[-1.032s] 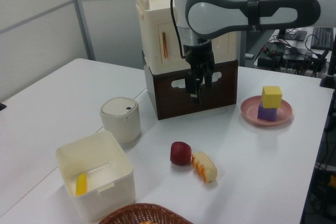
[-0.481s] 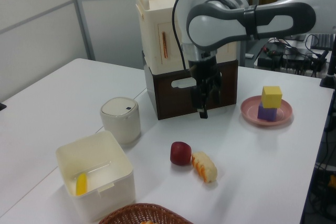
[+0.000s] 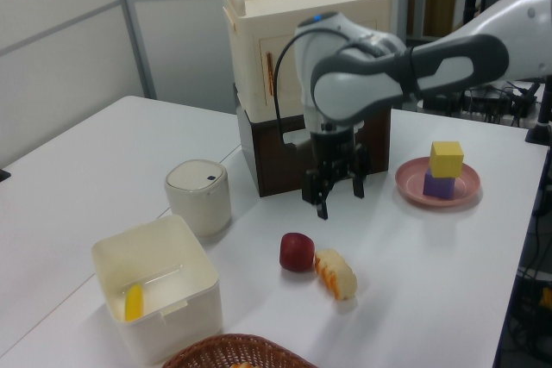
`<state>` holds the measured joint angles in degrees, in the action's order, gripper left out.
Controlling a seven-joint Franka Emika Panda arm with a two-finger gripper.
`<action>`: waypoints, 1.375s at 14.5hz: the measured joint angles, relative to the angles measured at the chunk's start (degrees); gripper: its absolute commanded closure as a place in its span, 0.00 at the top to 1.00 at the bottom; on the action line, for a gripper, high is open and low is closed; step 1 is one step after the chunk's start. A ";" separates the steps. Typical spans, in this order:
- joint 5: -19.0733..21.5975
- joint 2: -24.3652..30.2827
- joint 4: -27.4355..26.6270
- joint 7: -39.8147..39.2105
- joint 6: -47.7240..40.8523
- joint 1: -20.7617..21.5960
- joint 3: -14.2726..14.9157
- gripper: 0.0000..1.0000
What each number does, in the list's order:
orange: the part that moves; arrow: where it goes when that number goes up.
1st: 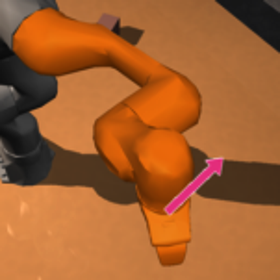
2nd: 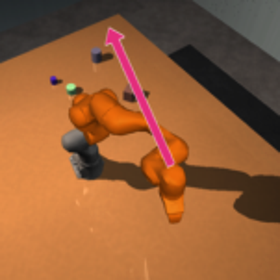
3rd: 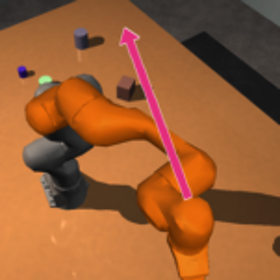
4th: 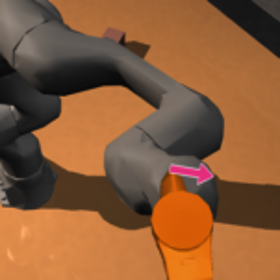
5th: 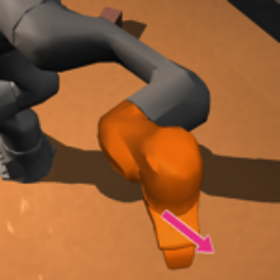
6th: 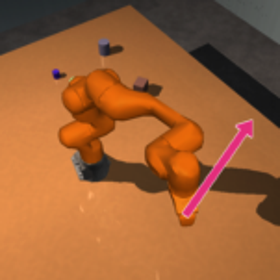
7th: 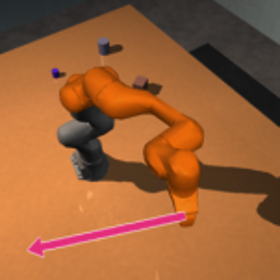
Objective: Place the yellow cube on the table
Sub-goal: 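Move the gripper over the yellow cube on the pink plate, then lower the gripper and close it on the yellow cube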
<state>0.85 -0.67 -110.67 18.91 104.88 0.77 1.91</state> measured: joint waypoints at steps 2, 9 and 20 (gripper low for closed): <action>0.00 -0.17 -3.53 2.17 3.23 0.11 -0.23 1.00; -0.04 0.86 -3.84 -12.26 3.95 -7.83 -0.02 1.00; -5.81 1.13 -1.91 -65.36 3.59 -30.34 0.59 1.00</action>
<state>-4.95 0.45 -112.58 -46.44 108.47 -29.57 2.50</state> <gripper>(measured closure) 0.000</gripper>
